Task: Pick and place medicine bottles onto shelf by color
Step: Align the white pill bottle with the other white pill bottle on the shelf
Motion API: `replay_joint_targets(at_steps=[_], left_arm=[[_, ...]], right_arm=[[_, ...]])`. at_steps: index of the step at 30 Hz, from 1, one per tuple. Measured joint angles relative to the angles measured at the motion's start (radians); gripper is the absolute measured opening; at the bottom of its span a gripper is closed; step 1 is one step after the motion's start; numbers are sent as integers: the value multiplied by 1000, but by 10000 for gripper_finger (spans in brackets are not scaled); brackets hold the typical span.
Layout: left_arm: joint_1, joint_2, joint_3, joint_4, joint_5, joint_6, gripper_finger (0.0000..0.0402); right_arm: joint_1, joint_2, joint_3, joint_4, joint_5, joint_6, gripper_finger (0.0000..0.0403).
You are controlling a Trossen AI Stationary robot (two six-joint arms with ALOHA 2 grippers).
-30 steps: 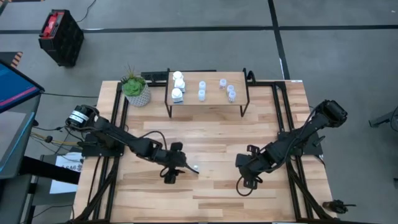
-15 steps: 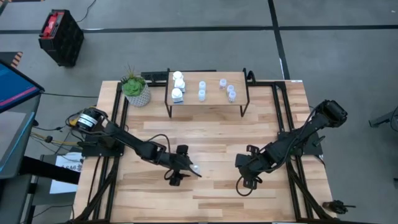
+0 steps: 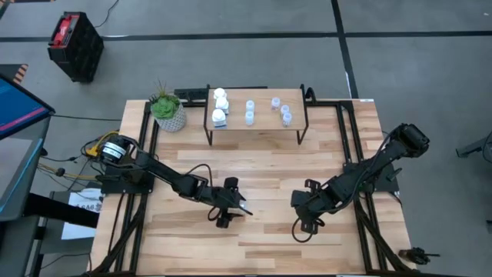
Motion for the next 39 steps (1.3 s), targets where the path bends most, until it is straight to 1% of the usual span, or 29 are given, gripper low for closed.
replay_joint_targets(at_steps=[4, 12, 20, 24, 28, 34, 39], left_arm=[[2, -1, 0, 59, -1, 12, 257], [2, -1, 0, 10, 17, 13, 225], [2, -1, 0, 26, 4, 6, 211], [2, -1, 0, 30, -22, 5, 200], [2, -1, 0, 30, -24, 11, 179], [2, -1, 0, 33, 11, 13, 141], [2, -1, 0, 81, 14, 13, 106]], right_arm=[[0, 0, 0, -4, 0, 0, 136], [0, 0, 0, -8, 0, 0, 136], [0, 0, 0, -9, -1, 0, 136], [0, 0, 0, -9, -1, 0, 136], [0, 0, 0, -9, -1, 0, 136], [0, 0, 0, -9, -1, 0, 136], [0, 0, 0, -9, -1, 1, 136]])
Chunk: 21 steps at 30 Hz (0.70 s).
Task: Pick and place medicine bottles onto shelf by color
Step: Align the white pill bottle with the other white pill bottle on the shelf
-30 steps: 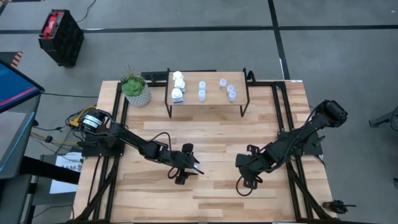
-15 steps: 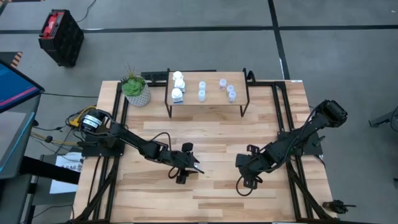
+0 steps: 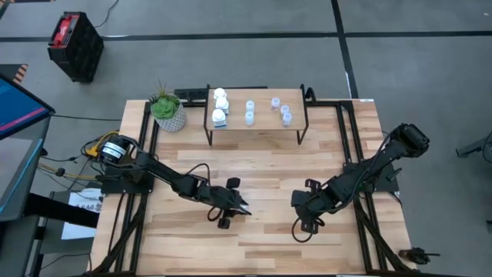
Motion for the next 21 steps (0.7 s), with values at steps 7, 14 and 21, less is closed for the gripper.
replay_joint_targets(at_steps=[7, 14, 21], left_arm=[[28, -17, 51, -35, 15, 12, 106], [197, -76, 301, -390, 79, 111, 107], [379, -78, 632, -752, 94, 255, 109]], right_arm=[[0, 0, 0, 0, 0, 0, 136], [0, 0, 0, -3, 0, 0, 136], [0, 0, 0, -4, 0, 0, 136]])
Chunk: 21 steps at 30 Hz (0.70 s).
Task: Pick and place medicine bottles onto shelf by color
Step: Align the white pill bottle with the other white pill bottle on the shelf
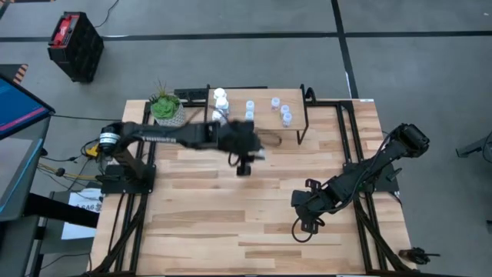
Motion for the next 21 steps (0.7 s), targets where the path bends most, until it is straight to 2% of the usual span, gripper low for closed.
replay_joint_targets(at_steps=[4, 9, 14, 21], left_arm=[[94, 0, 116, -127, 111, 23, 108], [213, 3, 126, -231, 224, 19, 108], [289, 31, 125, -238, 233, 34, 112], [320, 29, 126, -209, 243, 93, 111]], right_arm=[[0, 0, 0, -3, 0, 0, 136], [0, 0, 0, -10, 0, 0, 136], [0, 0, 0, -22, 0, -1, 136], [0, 0, 0, -25, 0, 0, 136]])
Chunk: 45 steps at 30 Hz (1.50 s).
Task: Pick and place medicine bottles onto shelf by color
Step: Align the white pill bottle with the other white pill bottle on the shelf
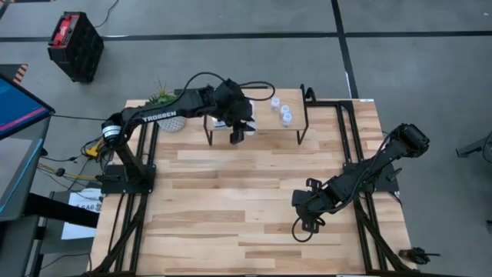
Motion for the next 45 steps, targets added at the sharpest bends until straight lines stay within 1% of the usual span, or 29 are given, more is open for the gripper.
replay_joint_targets(at_steps=[3, 7, 9, 11, 17, 23, 28, 32, 38, 42, 45], left_arm=[[12, 0, 0, -10, 0, 8, 112], [25, 35, -1, -11, -19, 19, 110], [27, 50, -1, 14, -19, 20, 110], [31, 51, -1, 6, -22, 29, 110], [46, 39, -1, 53, -27, 38, 110], [82, 50, 0, 26, -27, 38, 111], [92, 49, 0, 34, -24, 39, 112], [93, 49, 0, 34, 7, 49, 113], [88, 49, 0, 34, 8, 66, 113], [88, 49, 0, 35, -2, 66, 119], [87, 49, 0, 38, -4, 66, 133]], right_arm=[[0, 0, 0, 0, 0, 0, 136], [0, 0, 0, -1, 0, 0, 136], [0, 0, 0, 0, 0, 0, 136], [0, 0, 0, -1, 0, 0, 136], [0, 0, 0, -10, 0, 0, 136], [0, 0, 0, -11, 0, 0, 136], [0, 0, 0, -11, 0, 0, 136], [0, 0, 0, -11, 0, 0, 136], [0, 0, 0, -11, 0, 0, 136], [0, 0, 0, -11, 0, 0, 136], [0, 0, 0, -11, 0, 1, 136]])
